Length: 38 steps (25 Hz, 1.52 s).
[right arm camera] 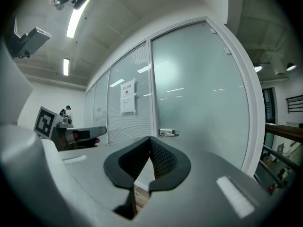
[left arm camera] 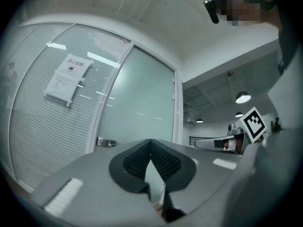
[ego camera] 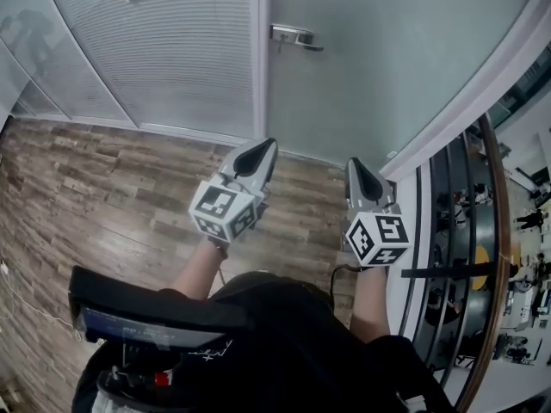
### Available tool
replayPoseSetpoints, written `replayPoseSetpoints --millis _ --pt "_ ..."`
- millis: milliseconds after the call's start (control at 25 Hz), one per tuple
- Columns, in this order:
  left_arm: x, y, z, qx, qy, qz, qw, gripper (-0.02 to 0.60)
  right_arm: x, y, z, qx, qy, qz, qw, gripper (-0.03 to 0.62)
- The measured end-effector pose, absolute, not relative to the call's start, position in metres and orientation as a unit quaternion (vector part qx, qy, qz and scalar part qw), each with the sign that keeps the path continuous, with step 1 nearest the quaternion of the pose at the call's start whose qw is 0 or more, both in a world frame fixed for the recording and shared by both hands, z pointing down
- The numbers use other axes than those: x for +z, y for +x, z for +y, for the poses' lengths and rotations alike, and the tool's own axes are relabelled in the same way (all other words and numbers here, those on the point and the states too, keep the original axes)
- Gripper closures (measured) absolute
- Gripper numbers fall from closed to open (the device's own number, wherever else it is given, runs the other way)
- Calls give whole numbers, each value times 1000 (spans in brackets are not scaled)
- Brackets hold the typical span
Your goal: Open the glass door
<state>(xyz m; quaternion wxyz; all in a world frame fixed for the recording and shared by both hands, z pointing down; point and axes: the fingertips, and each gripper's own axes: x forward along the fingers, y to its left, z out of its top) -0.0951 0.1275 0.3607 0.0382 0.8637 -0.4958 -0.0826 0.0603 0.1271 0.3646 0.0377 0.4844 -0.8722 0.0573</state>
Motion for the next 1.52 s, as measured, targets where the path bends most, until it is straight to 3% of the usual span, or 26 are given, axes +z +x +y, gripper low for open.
replayPoseSetpoints --millis 520,1520 --pt "375 -137 104 -83 854 -510 61 580 373 34 98 73 479 -873 49 592" --pt "371 -121 10 -79 828 -554 48 580 371 41 -20 78 415 -906 36 592"
